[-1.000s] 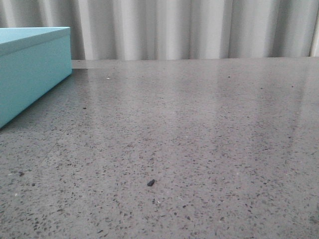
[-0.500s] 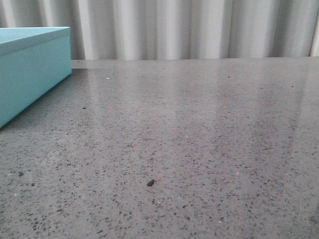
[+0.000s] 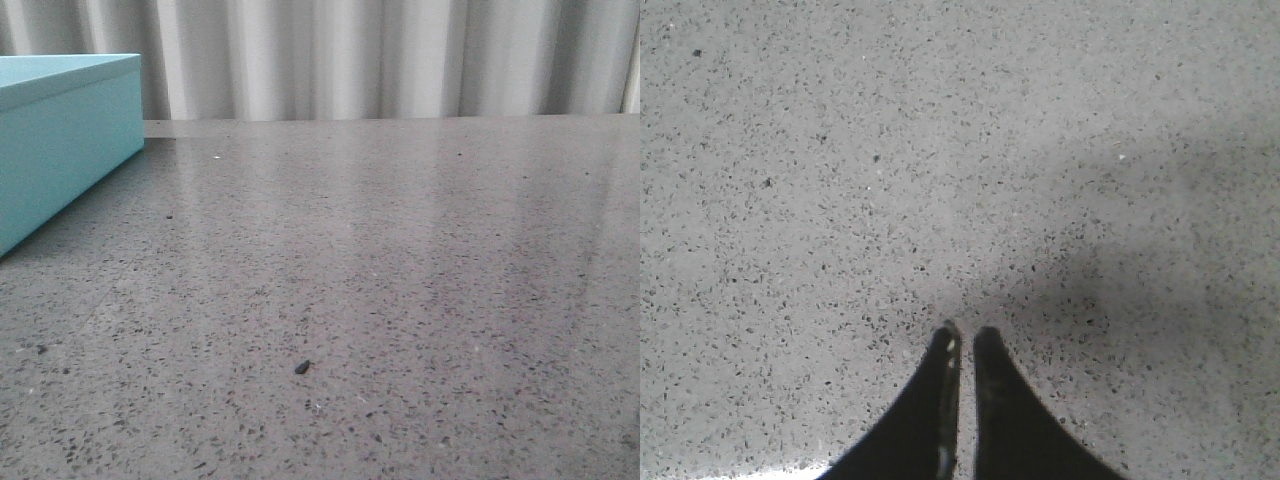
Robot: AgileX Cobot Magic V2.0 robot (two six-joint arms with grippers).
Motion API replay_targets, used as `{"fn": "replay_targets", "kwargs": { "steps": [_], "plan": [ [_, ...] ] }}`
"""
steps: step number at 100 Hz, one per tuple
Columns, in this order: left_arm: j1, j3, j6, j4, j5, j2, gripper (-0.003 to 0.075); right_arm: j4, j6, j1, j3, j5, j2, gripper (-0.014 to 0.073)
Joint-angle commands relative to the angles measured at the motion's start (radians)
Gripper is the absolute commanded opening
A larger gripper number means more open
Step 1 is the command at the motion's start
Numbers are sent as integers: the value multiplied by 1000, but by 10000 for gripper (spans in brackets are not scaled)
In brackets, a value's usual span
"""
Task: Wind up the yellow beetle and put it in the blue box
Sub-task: 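Lift the car with the left gripper and carry it over the box, then lower the car into the blue box and open the left gripper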
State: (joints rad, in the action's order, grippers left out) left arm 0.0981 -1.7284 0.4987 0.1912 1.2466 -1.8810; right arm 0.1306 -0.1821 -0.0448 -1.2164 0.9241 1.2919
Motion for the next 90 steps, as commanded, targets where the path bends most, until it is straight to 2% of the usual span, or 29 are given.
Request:
{"fn": "replay_targets", "kwargs": {
  "steps": [1, 10, 46, 60, 72, 90],
  "plan": [
    [4, -24, -12, 32, 22, 46, 326, 12, 1, -5, -24, -52, -33, -41],
    [4, -24, -12, 32, 22, 46, 362, 12, 1, -5, -24, -54, -33, -41],
    [4, -24, -14, 32, 22, 46, 361, 12, 1, -5, -24, -52, -33, -41],
    [4, -24, -14, 54, 22, 55, 339, 12, 1, -5, -24, -52, -33, -41],
    [4, -24, -23, 75, 22, 79, 256, 12, 1, -5, 2, -86, -52, -41],
    [16, -24, -23, 140, 22, 143, 3, 26, 1, -5, 80, -168, -123, -41]
  ]
}}
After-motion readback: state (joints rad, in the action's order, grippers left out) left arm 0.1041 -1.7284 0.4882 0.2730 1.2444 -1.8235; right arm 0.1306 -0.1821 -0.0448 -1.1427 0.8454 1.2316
